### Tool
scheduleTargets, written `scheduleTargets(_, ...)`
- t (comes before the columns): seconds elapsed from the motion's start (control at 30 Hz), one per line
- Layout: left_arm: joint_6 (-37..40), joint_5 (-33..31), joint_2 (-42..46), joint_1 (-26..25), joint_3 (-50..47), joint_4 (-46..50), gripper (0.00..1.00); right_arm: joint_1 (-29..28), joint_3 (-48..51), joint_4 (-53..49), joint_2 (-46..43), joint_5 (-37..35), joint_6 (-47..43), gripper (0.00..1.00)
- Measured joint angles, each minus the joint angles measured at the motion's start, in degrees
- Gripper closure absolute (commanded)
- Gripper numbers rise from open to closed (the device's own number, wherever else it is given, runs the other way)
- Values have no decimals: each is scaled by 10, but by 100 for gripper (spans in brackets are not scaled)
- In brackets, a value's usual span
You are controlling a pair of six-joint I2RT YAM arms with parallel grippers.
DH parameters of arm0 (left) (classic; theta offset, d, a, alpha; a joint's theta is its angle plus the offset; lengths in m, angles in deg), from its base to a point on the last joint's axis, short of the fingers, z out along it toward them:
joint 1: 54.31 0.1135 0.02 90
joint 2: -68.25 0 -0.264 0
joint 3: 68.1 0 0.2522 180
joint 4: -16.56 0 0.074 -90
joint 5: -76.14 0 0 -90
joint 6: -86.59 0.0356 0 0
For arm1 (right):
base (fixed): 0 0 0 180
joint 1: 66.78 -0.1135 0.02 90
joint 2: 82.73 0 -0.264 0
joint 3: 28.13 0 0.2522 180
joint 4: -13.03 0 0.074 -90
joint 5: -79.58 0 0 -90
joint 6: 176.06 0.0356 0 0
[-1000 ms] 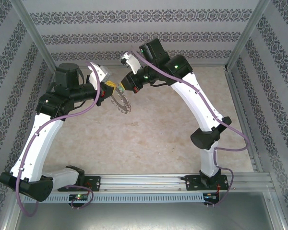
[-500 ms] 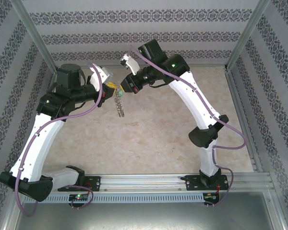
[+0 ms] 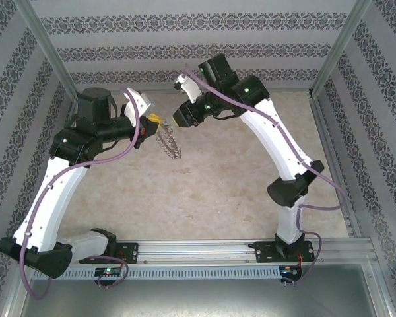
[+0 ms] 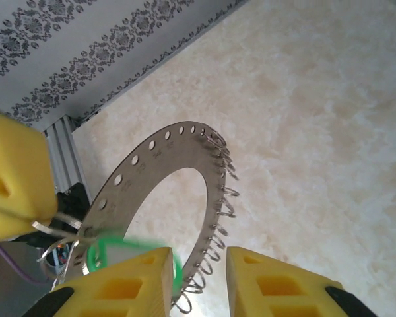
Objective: Put the keys on the keyring
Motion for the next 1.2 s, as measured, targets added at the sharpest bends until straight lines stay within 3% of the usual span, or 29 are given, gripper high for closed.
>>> scheduleTargets(0.23, -2, 21, 0, 0, 23, -1, 100, -4, 77, 90, -104, 4, -43, 56)
scheduleTargets(0.4, -13, 47, -1, 0, 35, -7, 100, -3, 82, 138, -123, 48, -55, 55)
scheduleTargets(1.2, -93, 134, -27, 0, 94, -78, 100, 2, 40, 135, -93, 150, -74, 71)
